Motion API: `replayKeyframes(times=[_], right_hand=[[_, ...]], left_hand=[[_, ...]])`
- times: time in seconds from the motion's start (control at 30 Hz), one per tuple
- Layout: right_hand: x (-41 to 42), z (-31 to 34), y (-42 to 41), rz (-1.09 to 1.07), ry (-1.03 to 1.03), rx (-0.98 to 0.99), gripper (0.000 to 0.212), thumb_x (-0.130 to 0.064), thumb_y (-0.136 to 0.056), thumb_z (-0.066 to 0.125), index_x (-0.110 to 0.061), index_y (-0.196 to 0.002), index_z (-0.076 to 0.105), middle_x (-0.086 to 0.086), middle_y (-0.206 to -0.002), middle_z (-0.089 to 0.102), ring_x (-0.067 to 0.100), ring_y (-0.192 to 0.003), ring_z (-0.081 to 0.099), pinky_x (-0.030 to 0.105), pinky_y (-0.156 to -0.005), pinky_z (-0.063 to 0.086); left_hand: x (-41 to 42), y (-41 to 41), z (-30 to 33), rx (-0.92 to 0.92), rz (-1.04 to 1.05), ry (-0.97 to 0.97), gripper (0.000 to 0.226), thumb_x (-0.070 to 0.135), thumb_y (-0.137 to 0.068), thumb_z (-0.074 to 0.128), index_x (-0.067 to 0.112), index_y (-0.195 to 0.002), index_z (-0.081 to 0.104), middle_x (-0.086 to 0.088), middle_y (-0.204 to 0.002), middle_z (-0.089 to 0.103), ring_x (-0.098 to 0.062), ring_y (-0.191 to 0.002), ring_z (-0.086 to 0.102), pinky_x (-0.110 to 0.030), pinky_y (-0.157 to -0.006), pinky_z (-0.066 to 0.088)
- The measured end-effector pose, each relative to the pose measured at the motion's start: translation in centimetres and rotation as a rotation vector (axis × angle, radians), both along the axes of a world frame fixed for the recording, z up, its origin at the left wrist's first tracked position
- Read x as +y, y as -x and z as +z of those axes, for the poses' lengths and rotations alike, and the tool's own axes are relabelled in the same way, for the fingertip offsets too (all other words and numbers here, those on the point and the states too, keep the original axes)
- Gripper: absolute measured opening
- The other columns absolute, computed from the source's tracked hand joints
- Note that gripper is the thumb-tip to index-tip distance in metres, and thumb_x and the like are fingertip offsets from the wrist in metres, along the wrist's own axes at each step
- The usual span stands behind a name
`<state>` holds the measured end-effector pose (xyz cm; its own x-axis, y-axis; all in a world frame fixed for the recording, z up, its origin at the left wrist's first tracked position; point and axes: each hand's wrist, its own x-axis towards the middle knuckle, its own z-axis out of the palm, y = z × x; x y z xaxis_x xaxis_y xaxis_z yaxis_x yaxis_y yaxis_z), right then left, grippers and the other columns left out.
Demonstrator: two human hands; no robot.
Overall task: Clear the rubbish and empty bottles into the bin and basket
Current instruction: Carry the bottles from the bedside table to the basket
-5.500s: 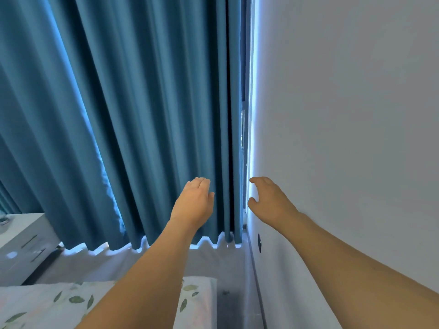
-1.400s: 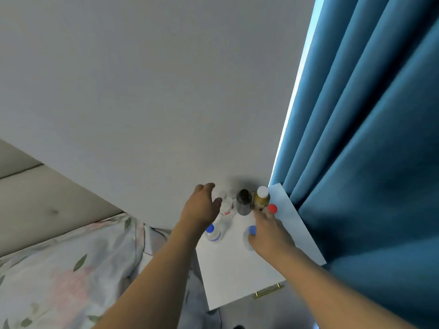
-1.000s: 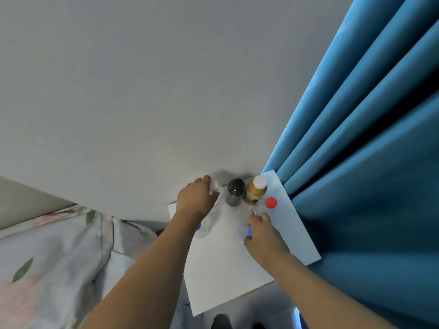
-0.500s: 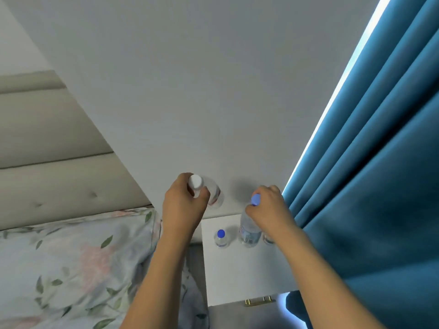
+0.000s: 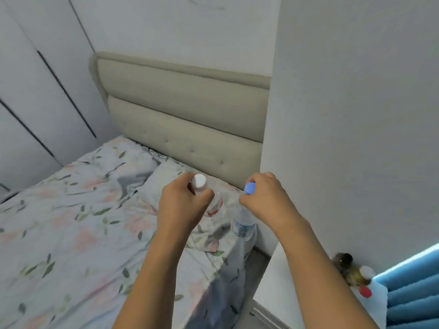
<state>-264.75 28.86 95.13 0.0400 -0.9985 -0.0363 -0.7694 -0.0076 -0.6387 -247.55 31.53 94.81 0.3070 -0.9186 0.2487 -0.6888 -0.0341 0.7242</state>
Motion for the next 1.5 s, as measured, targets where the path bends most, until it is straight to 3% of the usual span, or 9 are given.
replayKeyframes(times=[0.1,0.47,0.63,0.77,1.0,1.1,1.33,1.43,1.5], right_hand=[[1.5,1.6,-5.8,0.162,0.014,0.02,0.021,-0.021,-0.08,0.061,-0.012,-0.099,0.057,0.003,-0.108,0.047,0.025,-0.088,0.054,0.031,-0.074,0.044],[15.6,6.3,-31.5,0.809,0.11,-0.019,0.014,-0.017,-0.078,0.06,-0.013,-0.091,0.056,0.004,-0.104,0.05,0.022,-0.083,0.055,0.026,-0.059,0.039],[23.5,6.7,-39.2,1.082,0.14,0.013,0.016,-0.017,-0.081,0.06,-0.01,-0.096,0.06,0.003,-0.102,0.051,0.021,-0.087,0.055,0.025,-0.062,0.043],[29.1,7.2,-44.2,1.33,0.14,0.031,0.02,-0.017,-0.082,0.061,-0.013,-0.101,0.062,0.0,-0.1,0.051,0.018,-0.084,0.054,0.022,-0.06,0.044],[41.2,7.0,-50.9,1.752,0.115,-0.057,0.019,-0.018,-0.08,0.063,-0.014,-0.098,0.063,0.002,-0.102,0.056,0.018,-0.085,0.056,0.031,-0.069,0.053],[47.5,6.2,-52.3,1.909,0.079,-0.076,0.019,-0.02,-0.077,0.063,-0.018,-0.096,0.061,0.001,-0.103,0.055,0.016,-0.085,0.056,0.032,-0.073,0.053],[62.5,5.5,-53.1,2.225,0.112,-0.086,0.016,-0.019,-0.076,0.061,-0.018,-0.093,0.06,-0.001,-0.101,0.054,0.014,-0.082,0.052,0.019,-0.056,0.038],[67.9,5.9,-53.4,2.296,0.099,-0.095,0.017,-0.021,-0.076,0.061,-0.02,-0.093,0.06,-0.003,-0.1,0.051,0.012,-0.081,0.052,0.018,-0.057,0.039],[70.8,6.2,-53.9,2.315,0.111,-0.097,0.017,-0.022,-0.077,0.061,-0.02,-0.094,0.061,-0.004,-0.099,0.051,0.011,-0.082,0.052,0.017,-0.059,0.04]], left_hand=[[4.8,-5.9,0.9,0.01,0.131,-0.011,0.011,0.024,-0.07,0.067,0.022,-0.08,0.062,0.003,-0.062,0.056,-0.014,-0.058,0.051,-0.028,-0.051,0.039],[27.8,-25.5,3.8,-0.034,0.706,0.037,0.01,0.025,-0.072,0.068,0.024,-0.081,0.062,0.005,-0.069,0.061,-0.012,-0.066,0.056,-0.03,-0.057,0.046],[37.5,-30.1,4.0,-0.041,0.973,0.045,0.009,0.027,-0.071,0.067,0.025,-0.072,0.058,0.005,-0.065,0.057,-0.013,-0.063,0.052,-0.026,-0.052,0.038],[44.2,-31.2,4.0,-0.023,1.187,0.013,0.01,0.03,-0.072,0.067,0.023,-0.077,0.061,0.004,-0.067,0.06,-0.015,-0.065,0.056,-0.026,-0.052,0.042],[56.9,-28.9,4.5,0.012,1.635,-0.063,0.01,0.029,-0.071,0.065,0.02,-0.075,0.061,0.004,-0.063,0.058,-0.016,-0.063,0.054,-0.028,-0.051,0.041],[62.3,-27.0,4.4,0.028,1.804,-0.09,0.014,0.027,-0.071,0.068,0.017,-0.079,0.064,0.002,-0.069,0.063,-0.02,-0.069,0.059,-0.031,-0.058,0.049],[74.7,-22.8,4.5,0.062,2.078,-0.103,0.011,0.027,-0.074,0.068,0.02,-0.08,0.061,0.006,-0.072,0.062,-0.012,-0.069,0.056,-0.021,-0.052,0.039],[79.9,-22.4,5.1,0.038,2.164,-0.103,0.013,0.027,-0.072,0.066,0.017,-0.079,0.06,0.001,-0.077,0.059,-0.021,-0.073,0.056,-0.024,-0.054,0.04],[82.8,-22.7,5.4,0.022,2.173,-0.098,0.014,0.027,-0.073,0.067,0.019,-0.083,0.062,0.005,-0.089,0.055,-0.016,-0.077,0.056,-0.023,-0.059,0.044]])
